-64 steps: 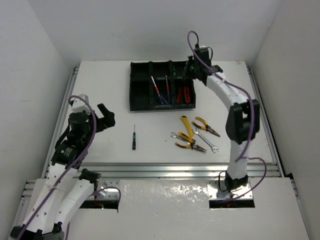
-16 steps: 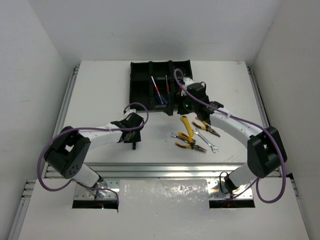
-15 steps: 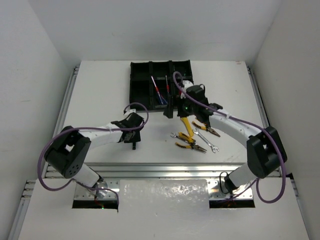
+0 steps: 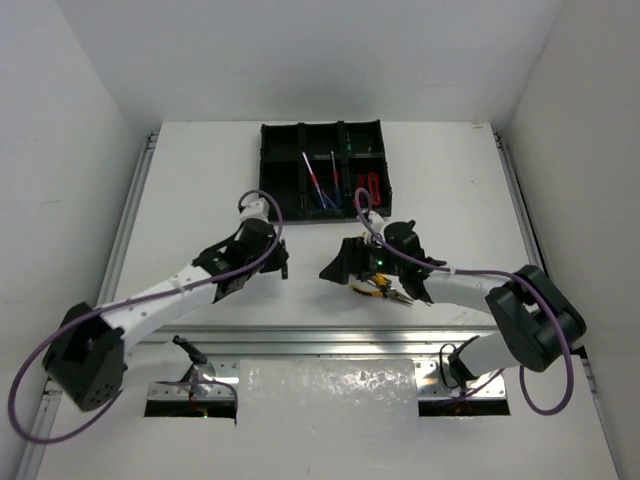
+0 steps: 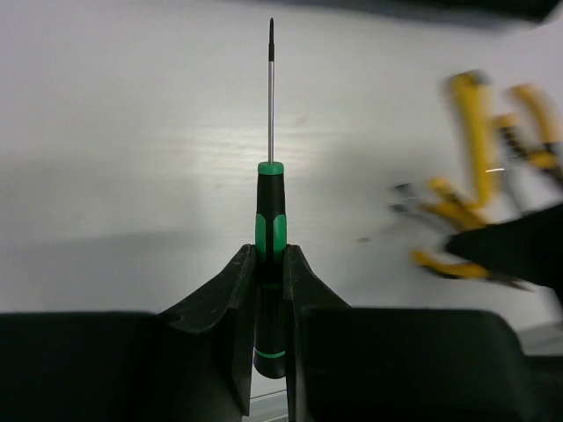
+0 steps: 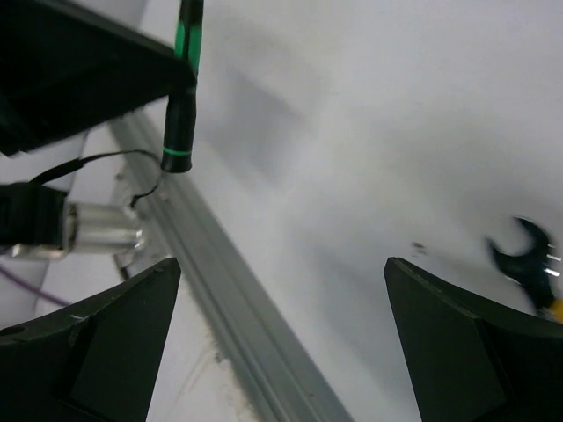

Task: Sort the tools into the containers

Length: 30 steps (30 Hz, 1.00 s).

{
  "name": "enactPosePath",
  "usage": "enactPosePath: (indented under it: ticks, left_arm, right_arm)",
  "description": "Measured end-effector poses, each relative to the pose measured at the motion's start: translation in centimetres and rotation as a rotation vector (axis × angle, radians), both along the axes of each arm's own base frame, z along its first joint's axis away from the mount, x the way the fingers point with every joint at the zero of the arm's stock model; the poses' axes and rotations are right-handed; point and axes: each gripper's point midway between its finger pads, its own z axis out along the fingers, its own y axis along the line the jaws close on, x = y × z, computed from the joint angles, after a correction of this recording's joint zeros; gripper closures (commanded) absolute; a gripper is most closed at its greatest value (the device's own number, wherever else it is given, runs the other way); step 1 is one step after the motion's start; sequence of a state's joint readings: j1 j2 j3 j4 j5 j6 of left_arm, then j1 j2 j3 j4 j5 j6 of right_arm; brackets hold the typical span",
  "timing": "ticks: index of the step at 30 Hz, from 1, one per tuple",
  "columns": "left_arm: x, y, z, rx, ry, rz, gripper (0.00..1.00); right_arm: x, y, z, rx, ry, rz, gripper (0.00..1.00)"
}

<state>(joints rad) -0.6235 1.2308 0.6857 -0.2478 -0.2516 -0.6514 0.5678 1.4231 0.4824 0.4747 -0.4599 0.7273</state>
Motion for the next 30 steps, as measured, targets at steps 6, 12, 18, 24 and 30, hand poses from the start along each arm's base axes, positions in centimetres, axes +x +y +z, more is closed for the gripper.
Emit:
enactPosePath:
  ticks: [6,12,18,24,30]
  left_arm:
    - [0.3,-4.1,7.1,-0.330,-0.211,-0.095,1.00]
    - [-0.4,-5.4,7.7,-0.412,-0.214,-0.152,1.00]
    - [-1.7,-6.7,8.9,-0.508,-0.226,-0.219,1.00]
    - [-2.6,-7.6,9.0,-0.536,-0.206,-0.252,1.00]
    - [-2.6,-7.4,8.7,-0.516,-0.209,-0.253,0.66]
  right_arm:
    - [-2.6,4.0,2.2,0.139,-0.010,0.143,0.05]
    - [-3.6,5.8,4.8,0.232,-0.048,0.215,0.07]
    - [-2.8,6.8,6.0,0.249,-0.079,0.217,0.27]
    - [-1.9,7.2,6.7,0.244,-0.125,0.210,0.86]
    - [-1.4,6.9,5.6,0.192,-0.097,0.170,1.00]
